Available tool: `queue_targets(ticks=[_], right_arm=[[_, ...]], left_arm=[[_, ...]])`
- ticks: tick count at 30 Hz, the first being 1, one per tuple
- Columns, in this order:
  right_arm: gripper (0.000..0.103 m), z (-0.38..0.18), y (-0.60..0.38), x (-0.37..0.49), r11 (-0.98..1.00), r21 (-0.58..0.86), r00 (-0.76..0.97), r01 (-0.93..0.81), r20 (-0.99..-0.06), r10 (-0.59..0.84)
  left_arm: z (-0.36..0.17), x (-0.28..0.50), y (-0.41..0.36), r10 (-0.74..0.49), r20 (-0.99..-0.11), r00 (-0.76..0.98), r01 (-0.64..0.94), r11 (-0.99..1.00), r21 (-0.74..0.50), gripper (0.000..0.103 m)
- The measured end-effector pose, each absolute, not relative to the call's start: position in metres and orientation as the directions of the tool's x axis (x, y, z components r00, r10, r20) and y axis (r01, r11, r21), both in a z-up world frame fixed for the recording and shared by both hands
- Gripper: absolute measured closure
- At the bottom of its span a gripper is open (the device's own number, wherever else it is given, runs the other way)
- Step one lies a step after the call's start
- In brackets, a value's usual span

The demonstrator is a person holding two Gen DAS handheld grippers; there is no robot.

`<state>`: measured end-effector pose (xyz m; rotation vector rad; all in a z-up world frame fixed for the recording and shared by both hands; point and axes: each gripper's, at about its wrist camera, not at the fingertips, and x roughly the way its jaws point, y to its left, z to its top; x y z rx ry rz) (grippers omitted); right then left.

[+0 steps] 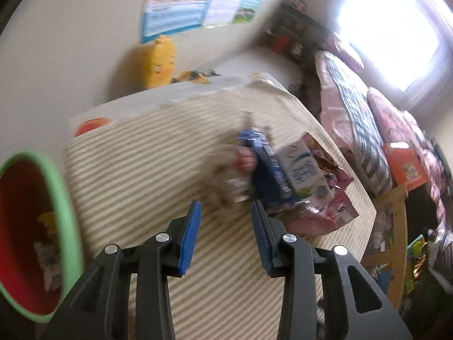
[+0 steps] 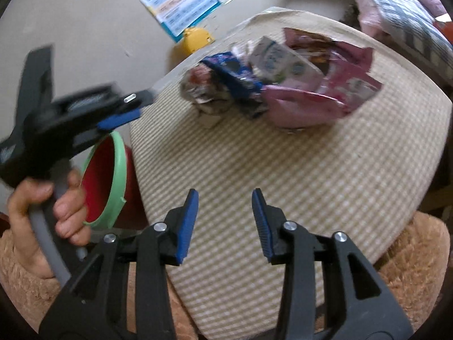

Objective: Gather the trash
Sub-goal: 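Move both grippers back over the table toward the blue cookie wrapper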

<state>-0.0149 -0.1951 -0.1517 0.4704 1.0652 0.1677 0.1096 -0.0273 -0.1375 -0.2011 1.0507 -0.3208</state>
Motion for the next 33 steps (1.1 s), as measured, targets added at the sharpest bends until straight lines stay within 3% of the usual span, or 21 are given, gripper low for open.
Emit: queue_targets(ticks=[10,14,18,21,23,24,27,29,33], right_arm=[[0.064,-0.152,-0.224,-0.041,0.854,0.507,0.511,0.119,-0.768,0.385],[0.064,-0.156,-0.230,-0.044,0.840,0.524,0.509,0.140,-0.766,0.393],[0.064,-0.157,-0.231,-0.046,0.836,0.529,0.512,0.146,-0.763,0.394],[0.064,-0.157,-0.230,-0.047,0.835,0.531,0.505,0.144,-0.765,0.400],[0.064,-0.158,-0.230,-0.046,0.835,0.532,0.503,0.141,-0.765,0.402],[0.064,-0.158,-0.230,-0.044,0.835,0.532,0.502,0.142,-0.766,0.402],[0.064,-0.160,-0.231,-0.042,0.835,0.530,0.502,0.150,-0.768,0.397],[0.064,-0.163,-0.231,-0.040,0.833,0.530,0.498,0.157,-0.771,0.397],[0.064,-0.168,-0.230,-0.035,0.834,0.529,0.488,0.159,-0.776,0.399]], left_arm=[[-0.183,0.154,-0.098,-0.265,-0.894,0.361,0.115,0.964,-0.239,0.068],[-0.186,0.164,-0.108,-0.242,-0.899,0.364,0.132,0.969,-0.208,0.052],[-0.174,0.168,-0.107,-0.302,-0.885,0.353,0.094,0.953,-0.288,0.047],[-0.178,0.175,-0.114,-0.280,-0.899,0.336,0.079,0.960,-0.269,0.045],[-0.188,0.180,-0.114,-0.265,-0.915,0.306,0.052,0.964,-0.262,0.049],[-0.191,0.182,-0.113,-0.266,-0.918,0.295,0.043,0.963,-0.266,0.063],[-0.197,0.179,-0.107,-0.296,-0.914,0.278,0.037,0.954,-0.298,0.083],[-0.196,0.175,-0.103,-0.334,-0.905,0.263,0.060,0.942,-0.330,0.089],[-0.181,0.147,-0.092,-0.376,-0.883,0.280,0.124,0.927,-0.355,0.091]])
